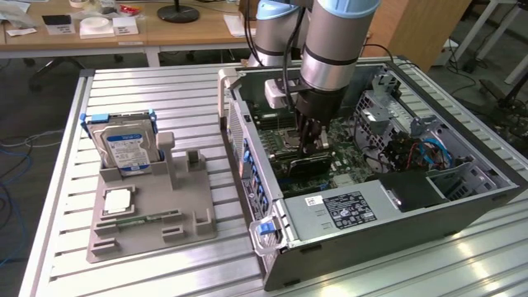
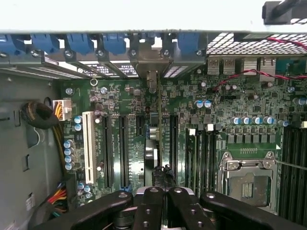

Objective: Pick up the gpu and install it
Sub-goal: 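Press down on the gpu until it lock into place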

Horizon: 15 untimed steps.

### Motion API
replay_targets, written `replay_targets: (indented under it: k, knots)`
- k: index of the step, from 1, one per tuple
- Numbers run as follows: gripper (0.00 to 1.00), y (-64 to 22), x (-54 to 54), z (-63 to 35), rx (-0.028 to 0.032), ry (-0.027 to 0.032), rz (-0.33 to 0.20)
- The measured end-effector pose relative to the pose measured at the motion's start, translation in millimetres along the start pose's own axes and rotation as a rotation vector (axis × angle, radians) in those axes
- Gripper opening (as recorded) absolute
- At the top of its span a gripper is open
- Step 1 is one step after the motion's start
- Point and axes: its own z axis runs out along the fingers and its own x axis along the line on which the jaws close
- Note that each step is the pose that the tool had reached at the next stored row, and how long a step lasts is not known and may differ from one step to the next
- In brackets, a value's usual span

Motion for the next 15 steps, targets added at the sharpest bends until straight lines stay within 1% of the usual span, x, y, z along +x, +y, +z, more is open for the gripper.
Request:
replay_targets:
  k: [15]
  knots:
    - [0.10, 0.2, -0.9, 5.4, -0.0001, 0.0001, 0.000]
